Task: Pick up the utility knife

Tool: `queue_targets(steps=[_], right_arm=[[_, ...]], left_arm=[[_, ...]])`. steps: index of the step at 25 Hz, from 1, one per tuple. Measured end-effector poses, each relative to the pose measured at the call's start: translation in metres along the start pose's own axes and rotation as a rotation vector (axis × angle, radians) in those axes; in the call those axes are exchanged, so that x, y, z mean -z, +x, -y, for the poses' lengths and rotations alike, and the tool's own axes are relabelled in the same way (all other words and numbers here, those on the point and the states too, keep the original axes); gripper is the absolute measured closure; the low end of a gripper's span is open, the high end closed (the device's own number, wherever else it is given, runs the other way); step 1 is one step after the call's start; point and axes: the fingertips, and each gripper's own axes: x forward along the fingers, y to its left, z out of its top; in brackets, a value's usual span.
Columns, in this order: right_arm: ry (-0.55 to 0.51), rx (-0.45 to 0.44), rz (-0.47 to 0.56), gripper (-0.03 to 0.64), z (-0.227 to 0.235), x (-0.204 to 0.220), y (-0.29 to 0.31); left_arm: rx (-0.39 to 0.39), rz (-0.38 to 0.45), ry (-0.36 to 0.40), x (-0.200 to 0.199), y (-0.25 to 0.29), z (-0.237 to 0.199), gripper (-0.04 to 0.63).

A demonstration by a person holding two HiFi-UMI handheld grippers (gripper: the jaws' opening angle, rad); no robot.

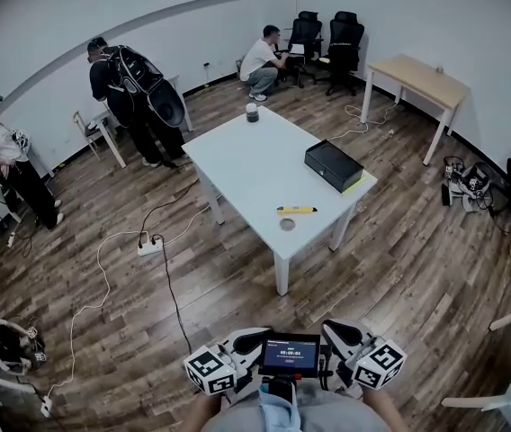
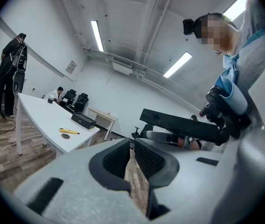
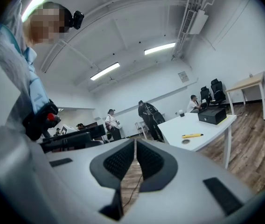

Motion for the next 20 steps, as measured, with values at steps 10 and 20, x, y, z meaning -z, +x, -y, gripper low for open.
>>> queue_targets(steps=[10,20], right_arm=[[-0.023,0.03,-0.025,0.584,0.055,-0.028,0.063],[-0.039,0.058,-0.024,0.584,0.106,-0.06,0.142]], left_arm=[[0.034,0.015,0.02,-0.044,0.037,-0.082,0.573],[0.032,0.012,0.035,-0.088,0.056,-0.17,0.572]])
